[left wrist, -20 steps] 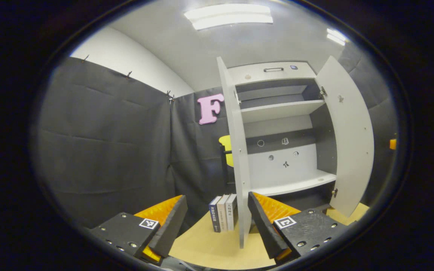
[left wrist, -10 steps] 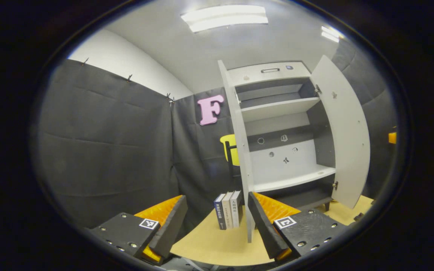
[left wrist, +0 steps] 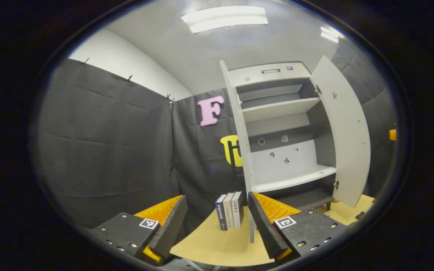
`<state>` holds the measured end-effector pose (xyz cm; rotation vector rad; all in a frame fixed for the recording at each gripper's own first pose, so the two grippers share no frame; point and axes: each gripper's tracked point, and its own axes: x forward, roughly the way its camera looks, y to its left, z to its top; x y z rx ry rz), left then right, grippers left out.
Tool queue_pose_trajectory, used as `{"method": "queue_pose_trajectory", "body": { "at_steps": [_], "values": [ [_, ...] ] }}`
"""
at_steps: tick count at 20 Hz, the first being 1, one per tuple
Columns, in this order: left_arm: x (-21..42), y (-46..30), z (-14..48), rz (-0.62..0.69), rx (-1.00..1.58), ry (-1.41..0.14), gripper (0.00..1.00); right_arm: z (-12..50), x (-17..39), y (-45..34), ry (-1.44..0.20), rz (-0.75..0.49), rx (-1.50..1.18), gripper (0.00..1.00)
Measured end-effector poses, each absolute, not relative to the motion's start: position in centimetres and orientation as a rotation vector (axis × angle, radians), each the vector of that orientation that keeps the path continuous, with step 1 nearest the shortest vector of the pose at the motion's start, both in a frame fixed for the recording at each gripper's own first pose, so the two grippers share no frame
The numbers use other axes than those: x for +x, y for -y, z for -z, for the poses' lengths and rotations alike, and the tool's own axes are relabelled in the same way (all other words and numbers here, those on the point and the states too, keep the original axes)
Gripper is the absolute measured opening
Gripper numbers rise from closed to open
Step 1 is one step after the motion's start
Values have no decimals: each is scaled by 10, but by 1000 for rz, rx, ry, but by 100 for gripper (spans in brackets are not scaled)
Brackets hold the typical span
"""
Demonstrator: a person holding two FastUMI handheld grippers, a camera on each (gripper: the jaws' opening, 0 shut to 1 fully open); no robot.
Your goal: Open the right door of the double-door shoe cabinet with the right hand, and open the left door with the left hand.
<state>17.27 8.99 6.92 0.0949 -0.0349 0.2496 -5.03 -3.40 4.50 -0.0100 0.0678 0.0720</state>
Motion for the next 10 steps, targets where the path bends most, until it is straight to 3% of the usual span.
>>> {"method": "queue_pose_trajectory", "body": {
  "at_steps": [10],
  "values": [
    [171, -95, -66, -259, 105, 21, 95, -45, -54, 36, -78, -63, -2, 98]
  ]
}}
